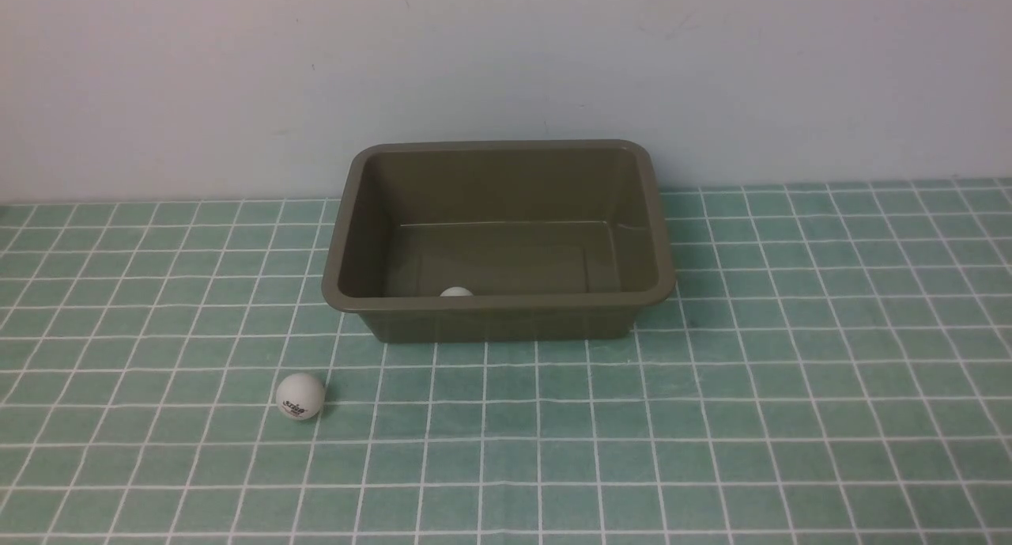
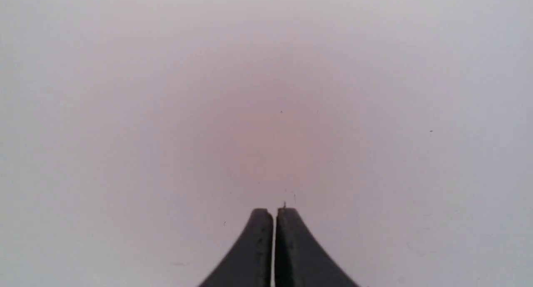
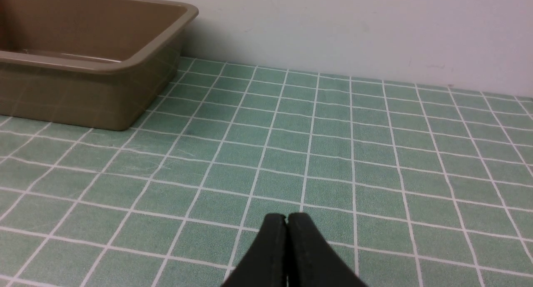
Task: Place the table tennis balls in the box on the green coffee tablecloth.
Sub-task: 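Reach for and grasp a ping pong ball on the table beside the basket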
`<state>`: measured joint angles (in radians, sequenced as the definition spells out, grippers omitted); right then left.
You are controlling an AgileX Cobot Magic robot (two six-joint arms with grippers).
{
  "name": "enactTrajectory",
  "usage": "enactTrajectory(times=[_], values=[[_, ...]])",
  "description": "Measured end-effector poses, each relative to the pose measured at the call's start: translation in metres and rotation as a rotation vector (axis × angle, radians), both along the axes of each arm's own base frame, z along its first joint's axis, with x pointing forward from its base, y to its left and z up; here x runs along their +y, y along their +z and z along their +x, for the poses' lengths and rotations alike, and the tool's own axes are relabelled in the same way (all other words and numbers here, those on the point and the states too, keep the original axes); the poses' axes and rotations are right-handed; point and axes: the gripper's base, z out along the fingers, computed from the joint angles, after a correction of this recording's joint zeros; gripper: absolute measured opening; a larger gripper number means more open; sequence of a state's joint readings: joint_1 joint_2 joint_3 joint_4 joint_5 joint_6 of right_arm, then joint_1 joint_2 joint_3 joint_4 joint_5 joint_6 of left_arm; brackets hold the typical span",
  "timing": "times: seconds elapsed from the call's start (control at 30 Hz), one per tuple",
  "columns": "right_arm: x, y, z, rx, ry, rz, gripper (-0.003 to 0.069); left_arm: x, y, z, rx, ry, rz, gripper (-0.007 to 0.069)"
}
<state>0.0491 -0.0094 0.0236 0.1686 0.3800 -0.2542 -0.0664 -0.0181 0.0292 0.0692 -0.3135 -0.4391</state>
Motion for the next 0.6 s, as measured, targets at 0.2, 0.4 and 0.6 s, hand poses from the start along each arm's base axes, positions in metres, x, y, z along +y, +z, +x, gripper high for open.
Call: enactTrajectory(times=[0.2,0.4,0.6], values=[[0.0,0.0,0.0,0.0,0.0,0.0,-0.0018,0.0,0.001,0.0,-0.014,-0.003,0.001,-0.0004],[0.0,0.0,0.0,0.0,0.0,-0.001,-0.0018,-0.001,0.012,-0.006,-0.153,-0.015,-0.008,-0.0004],[0.0,0.0,0.0,0.0,0.0,-0.001,-0.0018,0.0,0.035,-0.022,-0.413,-0.033,-0.045,-0.0004]])
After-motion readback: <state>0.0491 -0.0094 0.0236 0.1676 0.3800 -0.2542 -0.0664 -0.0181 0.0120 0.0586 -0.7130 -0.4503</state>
